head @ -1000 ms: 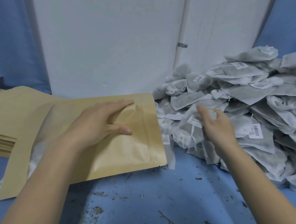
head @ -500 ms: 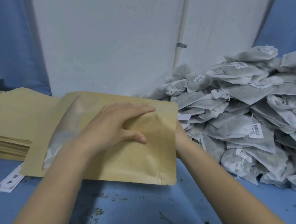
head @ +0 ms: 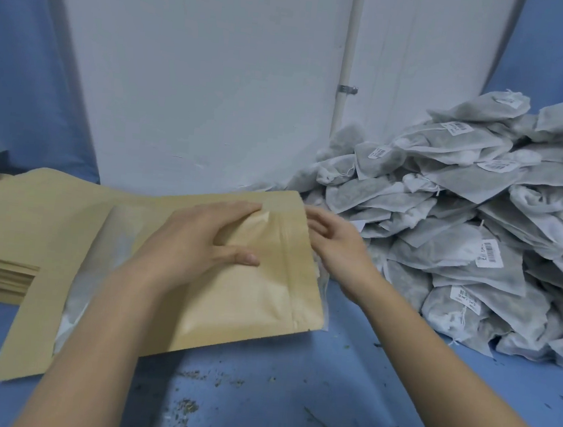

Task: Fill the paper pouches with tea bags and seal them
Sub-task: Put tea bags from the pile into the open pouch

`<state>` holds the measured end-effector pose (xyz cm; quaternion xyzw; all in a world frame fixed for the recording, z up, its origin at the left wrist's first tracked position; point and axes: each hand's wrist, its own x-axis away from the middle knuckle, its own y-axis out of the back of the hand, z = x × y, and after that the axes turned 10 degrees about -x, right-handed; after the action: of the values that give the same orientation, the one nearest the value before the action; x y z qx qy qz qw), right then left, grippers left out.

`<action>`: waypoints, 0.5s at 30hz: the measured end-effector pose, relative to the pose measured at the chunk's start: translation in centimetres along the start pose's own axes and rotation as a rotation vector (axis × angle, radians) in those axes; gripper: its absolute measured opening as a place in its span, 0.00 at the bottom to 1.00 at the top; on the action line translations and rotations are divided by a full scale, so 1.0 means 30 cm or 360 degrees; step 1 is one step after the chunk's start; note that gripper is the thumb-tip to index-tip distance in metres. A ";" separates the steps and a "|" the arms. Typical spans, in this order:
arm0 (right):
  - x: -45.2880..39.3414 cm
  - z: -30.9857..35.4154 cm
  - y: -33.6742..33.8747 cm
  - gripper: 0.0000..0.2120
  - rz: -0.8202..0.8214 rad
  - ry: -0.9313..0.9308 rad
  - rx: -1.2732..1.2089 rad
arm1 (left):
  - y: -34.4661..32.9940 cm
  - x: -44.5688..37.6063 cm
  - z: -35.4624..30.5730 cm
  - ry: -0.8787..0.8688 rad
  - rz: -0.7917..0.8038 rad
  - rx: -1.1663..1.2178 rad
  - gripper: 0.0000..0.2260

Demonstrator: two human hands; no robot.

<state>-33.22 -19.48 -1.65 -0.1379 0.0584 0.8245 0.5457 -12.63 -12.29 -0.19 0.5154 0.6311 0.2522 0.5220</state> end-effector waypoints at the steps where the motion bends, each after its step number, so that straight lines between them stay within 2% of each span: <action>1: -0.026 -0.047 0.002 0.08 -0.0205 0.0057 0.0207 | 0.001 0.003 0.010 0.0040 -0.0003 -0.0032 0.32; 2: -0.024 -0.062 0.017 0.09 -0.0370 0.0091 0.0527 | 0.002 0.005 0.020 0.0073 -0.0007 -0.0045 0.32; 4: -0.017 -0.128 0.033 0.27 -0.0411 -0.0154 0.1165 | 0.005 0.010 0.032 0.0112 -0.0013 -0.0026 0.32; 5: -0.014 -0.145 0.050 0.34 -0.0379 -0.0335 0.1283 | 0.006 0.010 0.032 0.0118 -0.0016 -0.0006 0.33; 6: -0.013 -0.160 0.060 0.37 -0.0344 -0.0448 0.1255 | 0.008 0.011 0.030 0.0122 -0.0021 0.0013 0.34; 8: -0.002 -0.187 0.058 0.35 -0.0307 -0.0454 0.1045 | 0.010 0.011 0.025 0.0123 -0.0025 0.0030 0.36; 13: 0.014 -0.115 0.132 0.26 -0.0770 -0.0062 0.0458 | 0.005 0.013 0.027 0.0117 -0.0019 0.0041 0.37; 15: 0.021 -0.058 0.154 0.22 -0.0711 0.0041 0.0208 | 0.002 0.013 0.026 0.0107 -0.0012 0.0062 0.37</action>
<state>-37.40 -21.19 -3.75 -0.1222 0.0865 0.6759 0.7216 -11.86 -12.09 -0.53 0.5144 0.6549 0.2551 0.4913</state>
